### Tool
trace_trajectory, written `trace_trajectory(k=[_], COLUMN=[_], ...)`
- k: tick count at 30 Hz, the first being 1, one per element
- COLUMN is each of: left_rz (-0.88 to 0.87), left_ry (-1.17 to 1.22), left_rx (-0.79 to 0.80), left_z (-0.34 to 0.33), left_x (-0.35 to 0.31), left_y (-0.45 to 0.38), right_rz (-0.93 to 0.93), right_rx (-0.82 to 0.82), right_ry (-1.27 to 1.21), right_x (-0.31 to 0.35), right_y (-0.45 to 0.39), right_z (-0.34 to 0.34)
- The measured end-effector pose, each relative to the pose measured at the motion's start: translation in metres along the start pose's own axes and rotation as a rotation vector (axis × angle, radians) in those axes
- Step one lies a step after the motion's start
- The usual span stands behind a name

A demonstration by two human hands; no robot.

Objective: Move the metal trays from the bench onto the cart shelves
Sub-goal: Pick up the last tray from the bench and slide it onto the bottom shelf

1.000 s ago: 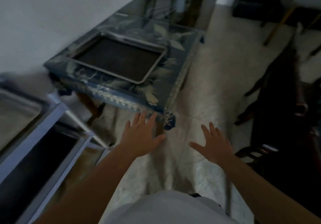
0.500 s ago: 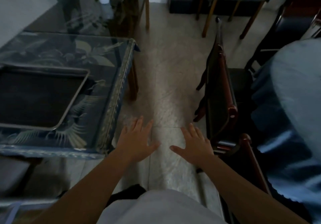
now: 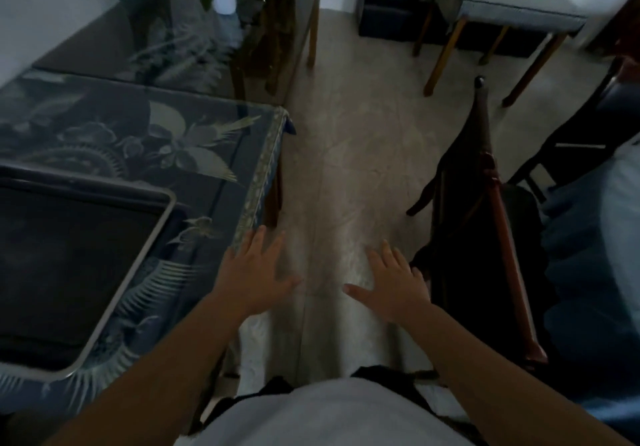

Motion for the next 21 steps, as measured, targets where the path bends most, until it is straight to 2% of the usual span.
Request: trace_trajectory(k=[5, 8, 13, 16, 21], left_rz=[0.198, 0.401, 0.875, 1.108, 1.419], left_ry=[0.073, 0.087, 0.160, 0.224, 0.376], left_rx=[-0.001, -0.001, -0.065, -0.054, -0.110], left_z=[0.015, 0.009, -0.005, -0.010, -0.020], left_x=[0.069, 0.125, 0.200, 0.215, 0.200], left_y=[-0.027, -0.023, 0.028, 0.067, 0.112], right_rz=[0.165, 0.319, 0.725, 0.974, 1.356], right_rx=[0.115, 0.128, 0.229, 0.283, 0.301], right_ry=[0.024, 0.074, 0.122, 0.137, 0.333], right_x=[0.051, 0.098, 0.218, 0.292, 0.388], right_y=[-0.084, -0.138, -0.219, -0.235, -0.208], right_z=[0.005, 0.000, -0.002, 0.005, -0.008])
Point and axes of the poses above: each hand's wrist, its own y-axis away from the middle knuckle, its own z-axis out of the back of the hand, x = y × z, the point moved 7 cm from there along -y, towards the middle knuckle, and after that the axes turned 6 degrees about -x, right-handed, at the moved point
